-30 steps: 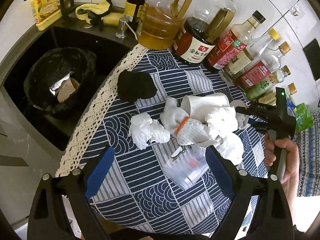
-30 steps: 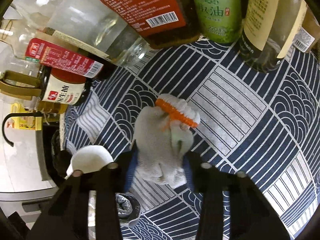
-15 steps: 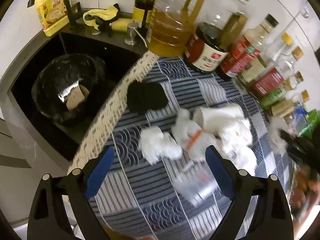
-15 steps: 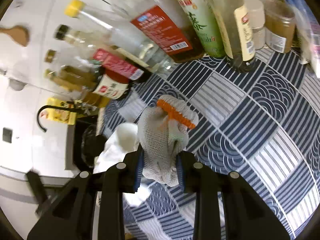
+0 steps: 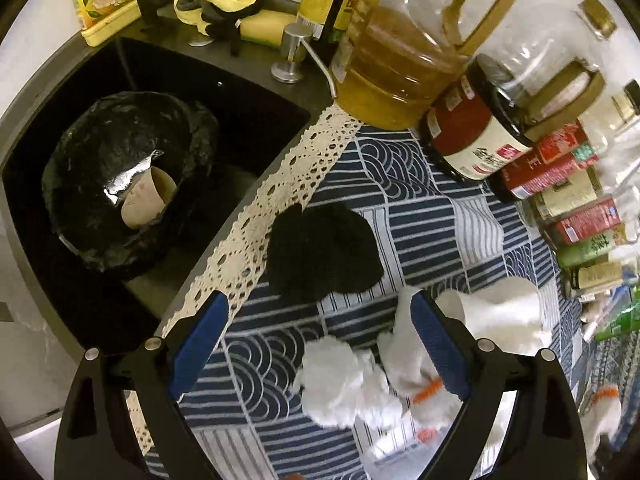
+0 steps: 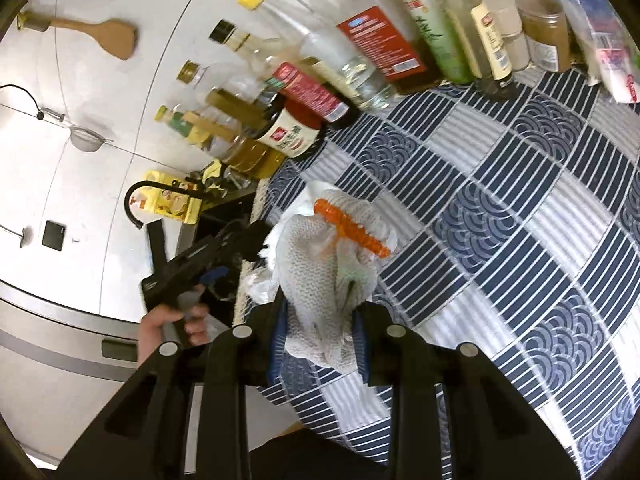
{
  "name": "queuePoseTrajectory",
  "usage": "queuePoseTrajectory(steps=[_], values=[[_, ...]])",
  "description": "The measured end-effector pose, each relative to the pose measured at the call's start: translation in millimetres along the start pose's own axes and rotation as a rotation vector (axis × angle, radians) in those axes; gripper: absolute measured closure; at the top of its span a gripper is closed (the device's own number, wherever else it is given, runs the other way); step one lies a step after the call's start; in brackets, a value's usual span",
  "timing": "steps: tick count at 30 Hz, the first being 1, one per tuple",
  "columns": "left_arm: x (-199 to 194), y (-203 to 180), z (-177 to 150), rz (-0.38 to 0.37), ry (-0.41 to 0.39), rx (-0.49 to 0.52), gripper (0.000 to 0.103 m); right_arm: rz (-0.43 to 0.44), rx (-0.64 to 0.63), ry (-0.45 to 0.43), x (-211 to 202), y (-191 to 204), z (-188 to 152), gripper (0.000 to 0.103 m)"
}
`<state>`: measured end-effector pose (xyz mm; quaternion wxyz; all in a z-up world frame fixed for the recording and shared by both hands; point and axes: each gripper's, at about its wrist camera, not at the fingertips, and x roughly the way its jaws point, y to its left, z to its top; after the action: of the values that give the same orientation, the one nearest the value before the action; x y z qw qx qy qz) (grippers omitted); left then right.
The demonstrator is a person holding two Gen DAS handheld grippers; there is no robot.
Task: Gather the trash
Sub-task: 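Grasp the white knit glove with orange cuff with the right tool, then grasp the black fuzzy cloth with the left tool while the right tool holds the glove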
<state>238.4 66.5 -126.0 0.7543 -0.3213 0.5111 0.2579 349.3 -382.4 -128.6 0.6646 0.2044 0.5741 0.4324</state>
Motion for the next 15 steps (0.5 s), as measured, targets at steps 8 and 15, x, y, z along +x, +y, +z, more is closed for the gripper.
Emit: queuePoseTrajectory(steps=[8, 15], values=[[28.4, -10.7, 18.0, 0.074, 0.013, 0.077, 0.015, -0.022, -0.025, 0.018, 19.0, 38.3, -13.2, 0.073], [40.7, -18.4, 20.7, 0.042, 0.033, 0.141, 0.035, -0.051, -0.009, 0.013, 34.6, 55.6, -26.3, 0.073]])
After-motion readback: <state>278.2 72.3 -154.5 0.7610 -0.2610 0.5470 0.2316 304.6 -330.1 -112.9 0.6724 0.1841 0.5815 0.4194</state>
